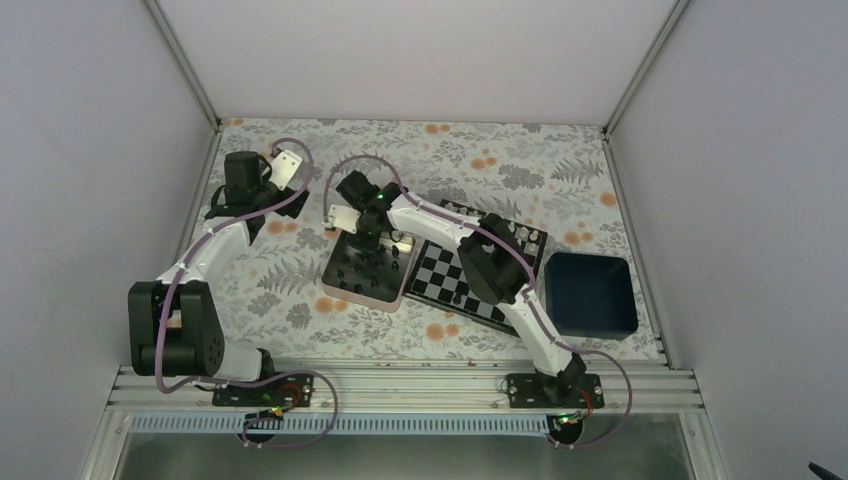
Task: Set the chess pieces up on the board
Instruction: Pick up the chess piece from the storage box, then place the chess piece on the chessboard.
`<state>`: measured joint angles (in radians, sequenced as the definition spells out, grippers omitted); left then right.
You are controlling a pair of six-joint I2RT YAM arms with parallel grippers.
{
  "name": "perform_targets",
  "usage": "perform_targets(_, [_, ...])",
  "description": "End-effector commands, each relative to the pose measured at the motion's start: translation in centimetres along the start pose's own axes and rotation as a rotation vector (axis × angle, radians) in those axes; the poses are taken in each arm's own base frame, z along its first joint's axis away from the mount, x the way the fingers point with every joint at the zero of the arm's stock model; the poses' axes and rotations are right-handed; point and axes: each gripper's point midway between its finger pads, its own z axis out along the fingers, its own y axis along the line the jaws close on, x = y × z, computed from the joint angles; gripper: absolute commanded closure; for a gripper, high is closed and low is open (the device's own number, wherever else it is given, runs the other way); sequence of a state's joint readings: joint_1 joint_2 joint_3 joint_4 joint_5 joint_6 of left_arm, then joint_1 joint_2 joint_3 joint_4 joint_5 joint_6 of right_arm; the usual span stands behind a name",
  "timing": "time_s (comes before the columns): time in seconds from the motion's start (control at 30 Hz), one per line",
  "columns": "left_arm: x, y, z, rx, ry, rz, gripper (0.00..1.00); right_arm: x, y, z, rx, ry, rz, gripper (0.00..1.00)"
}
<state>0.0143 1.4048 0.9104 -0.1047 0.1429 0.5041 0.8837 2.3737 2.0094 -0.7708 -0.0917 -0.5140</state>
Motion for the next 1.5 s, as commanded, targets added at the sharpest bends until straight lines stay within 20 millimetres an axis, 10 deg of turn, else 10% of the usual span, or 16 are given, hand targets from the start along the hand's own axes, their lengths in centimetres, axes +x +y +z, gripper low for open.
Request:
perform_targets(0.0, [-0.3, 0.2, -0.4, -0.010, -0.023, -0.008, 0.00, -0.5, 0.2, 0.9, 0.004, -0.003, 0.001, 0.63])
perform_targets(0.33, [-0.2, 0.2, -0.4, -0.011, -0.025, -0.008, 0.00, -1.3, 0.6, 0.0, -0.016, -0.031, 0.009, 0.81])
perform_targets(0.77, [-0.5, 0.7, -0.7, -0.033, -0.028, -0.003, 0.00, -3.1, 0.4, -9.7, 0.003, -0.142, 0.026, 0.96])
perform_targets(1.2, [0.5, 0.9, 0.2, -0.047, -0.007, -0.027, 0.00, 13.8, 3.1, -19.9, 0.075, 0.010, 0.170, 0.96])
perform_targets(1.47, [0.3, 1.4, 0.2, -0.069, -0.010, -0.036, 0.00, 21.0, 6.6, -20.7, 0.064, 0.057, 0.209, 0.96])
